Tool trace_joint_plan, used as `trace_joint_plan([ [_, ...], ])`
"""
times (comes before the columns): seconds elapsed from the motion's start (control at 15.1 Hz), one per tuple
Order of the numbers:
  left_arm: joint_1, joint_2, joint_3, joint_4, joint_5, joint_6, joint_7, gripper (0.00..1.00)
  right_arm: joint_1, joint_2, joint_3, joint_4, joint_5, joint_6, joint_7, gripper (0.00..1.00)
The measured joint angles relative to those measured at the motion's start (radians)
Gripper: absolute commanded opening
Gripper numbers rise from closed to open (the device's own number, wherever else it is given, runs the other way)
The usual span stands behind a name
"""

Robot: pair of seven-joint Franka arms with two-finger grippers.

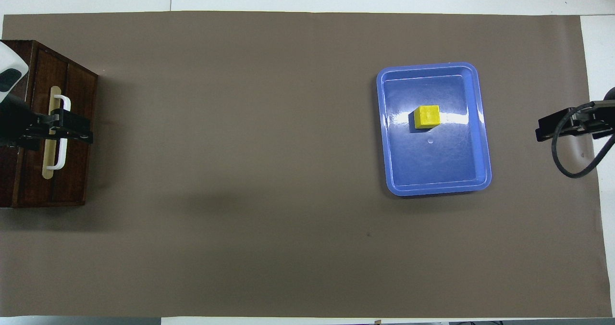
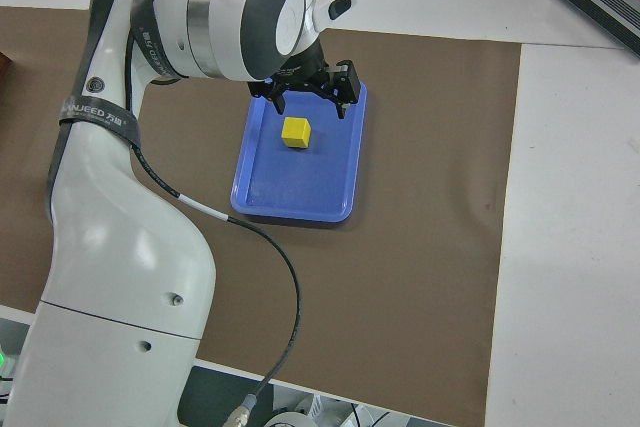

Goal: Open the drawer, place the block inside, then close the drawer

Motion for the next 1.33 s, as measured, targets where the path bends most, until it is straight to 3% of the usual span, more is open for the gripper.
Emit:
trace_joint_plan([
  [1.0, 0.000, 0.000, 0.000, 0.000, 0.000, 0.000, 0.000, 1.00, 0.003, 0.000, 0.007, -0.001, 0.000, 0.020, -0.056, 1.00],
  [1.33, 0.000, 0.000, 0.000, 0.000, 0.000, 0.000, 0.000, 1.00, 0.000, -0.003, 0.005, -0.025, 0.007, 0.016, 0.091, 1.00],
])
